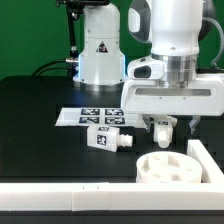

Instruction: Assemble stool

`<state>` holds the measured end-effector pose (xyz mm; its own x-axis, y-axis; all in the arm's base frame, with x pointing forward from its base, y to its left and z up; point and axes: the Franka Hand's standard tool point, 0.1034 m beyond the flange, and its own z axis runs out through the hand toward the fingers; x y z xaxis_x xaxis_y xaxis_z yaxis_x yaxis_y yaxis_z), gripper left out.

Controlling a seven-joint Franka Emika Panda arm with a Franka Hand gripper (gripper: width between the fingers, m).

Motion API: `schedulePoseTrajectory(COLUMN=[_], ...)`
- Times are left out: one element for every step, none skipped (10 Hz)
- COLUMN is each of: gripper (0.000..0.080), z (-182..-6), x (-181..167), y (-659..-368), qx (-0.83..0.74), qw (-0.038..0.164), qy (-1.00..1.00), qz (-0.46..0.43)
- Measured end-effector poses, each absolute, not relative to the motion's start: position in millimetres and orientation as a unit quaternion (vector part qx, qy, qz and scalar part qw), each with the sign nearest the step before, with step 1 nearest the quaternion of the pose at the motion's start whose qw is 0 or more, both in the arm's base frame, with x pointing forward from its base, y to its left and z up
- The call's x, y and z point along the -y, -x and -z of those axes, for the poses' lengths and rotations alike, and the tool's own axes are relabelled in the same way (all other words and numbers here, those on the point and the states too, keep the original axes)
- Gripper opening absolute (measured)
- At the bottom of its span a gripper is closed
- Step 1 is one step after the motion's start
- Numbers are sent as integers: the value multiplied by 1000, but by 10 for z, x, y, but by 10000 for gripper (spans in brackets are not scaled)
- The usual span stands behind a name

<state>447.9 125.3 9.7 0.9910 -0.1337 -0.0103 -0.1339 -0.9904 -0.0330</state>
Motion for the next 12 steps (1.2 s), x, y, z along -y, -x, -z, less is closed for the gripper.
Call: schedulePoseTrajectory(gripper=[520,369,331,331,331,331,331,331,331,332,333,333], z=[-97,-119,-197,-242,-271,-284,-270,-263,-261,-255,-248,-253], x=[-1254,-1258,-1266,-1223,-1173,-1177,-1175,-1168,-1176,-1204,-1223,-1288], y=[-4480,-4493,-4546,-4597,-4638,-4664,-4653,-4651,-4659,-4673,-4664,-4652], qx=[-56,-23,14,107,200,257,278,315,386,484,561,643], qw=[17,16,15,15,15,14,14,13,9,2,-2,-10], qy=[998,1000,1000,994,980,966,960,949,922,875,828,765], qz=[-4,-5,-5,1,6,9,8,8,11,19,19,19])
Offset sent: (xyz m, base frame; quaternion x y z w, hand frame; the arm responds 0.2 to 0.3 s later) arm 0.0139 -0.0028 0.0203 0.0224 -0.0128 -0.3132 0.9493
